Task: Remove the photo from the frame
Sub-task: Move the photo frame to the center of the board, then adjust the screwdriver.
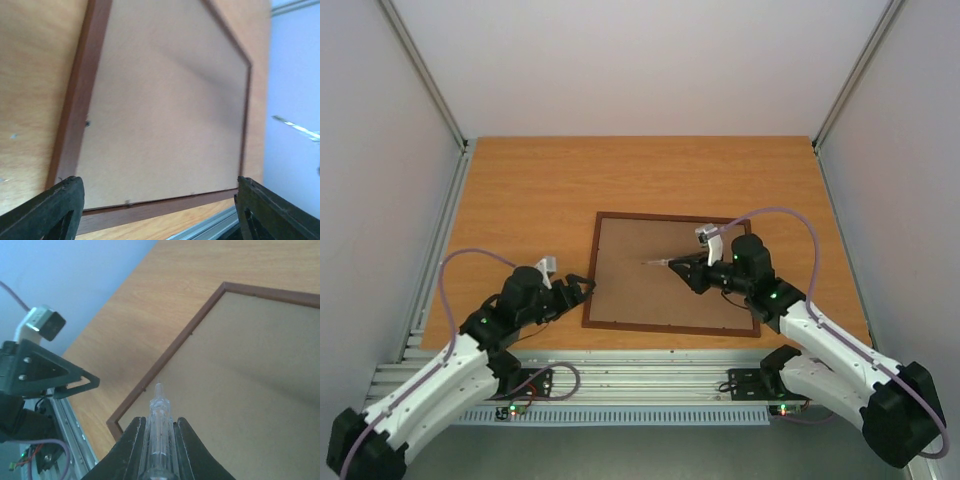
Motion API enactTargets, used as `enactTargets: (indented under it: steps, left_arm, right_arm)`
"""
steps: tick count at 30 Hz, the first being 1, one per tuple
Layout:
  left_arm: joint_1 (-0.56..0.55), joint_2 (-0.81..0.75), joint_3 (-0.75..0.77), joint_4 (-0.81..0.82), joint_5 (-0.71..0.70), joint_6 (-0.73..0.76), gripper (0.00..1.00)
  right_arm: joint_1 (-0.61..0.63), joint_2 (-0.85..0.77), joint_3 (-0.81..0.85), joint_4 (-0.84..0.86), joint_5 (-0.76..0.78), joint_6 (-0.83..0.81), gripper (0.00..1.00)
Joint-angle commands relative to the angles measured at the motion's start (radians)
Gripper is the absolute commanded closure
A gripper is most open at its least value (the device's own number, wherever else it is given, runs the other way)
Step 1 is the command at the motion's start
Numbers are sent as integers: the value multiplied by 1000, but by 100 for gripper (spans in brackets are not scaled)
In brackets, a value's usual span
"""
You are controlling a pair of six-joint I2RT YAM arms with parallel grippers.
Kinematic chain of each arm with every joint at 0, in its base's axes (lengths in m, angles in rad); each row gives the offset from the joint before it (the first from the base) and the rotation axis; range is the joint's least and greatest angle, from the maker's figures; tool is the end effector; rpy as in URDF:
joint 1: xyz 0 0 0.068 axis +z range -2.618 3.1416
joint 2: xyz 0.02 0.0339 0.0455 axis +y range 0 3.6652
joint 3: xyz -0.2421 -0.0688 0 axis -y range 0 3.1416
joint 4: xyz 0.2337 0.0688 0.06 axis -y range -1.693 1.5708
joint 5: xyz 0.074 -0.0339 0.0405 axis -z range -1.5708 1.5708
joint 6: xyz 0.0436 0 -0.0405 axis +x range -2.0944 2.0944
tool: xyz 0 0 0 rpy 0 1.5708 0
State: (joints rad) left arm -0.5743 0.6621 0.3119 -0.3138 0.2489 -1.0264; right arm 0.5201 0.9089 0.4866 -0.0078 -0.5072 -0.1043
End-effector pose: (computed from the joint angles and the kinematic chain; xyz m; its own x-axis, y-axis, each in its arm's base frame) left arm 0.1291 -0.0963 0.1669 -0.8577 -0.4325 -0.2780 -0.0856 0.6532 -0.7523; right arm 0.1725 0.1232 0.2167 -0.2747 -0.2622 -0.9251 -0.8507 0.5146 0.1068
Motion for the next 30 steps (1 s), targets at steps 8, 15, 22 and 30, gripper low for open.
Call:
enactTargets:
  steps: [8,15,22,30]
  left_arm:
    - [-6,-134,-8,236,-83,-182,15]
    - [-5,14,21,536,6,-144,14]
    - [-5,102,10,646,25,-165,18]
    - [-5,148,-11,794,63,-188,41]
  right_arm:
    - [160,94,2,289,143,132,99]
    - [284,173,18,411,257,302,99]
    - [342,214,-5,582,348,404,99]
    - [361,304,-11,742,302,520,99]
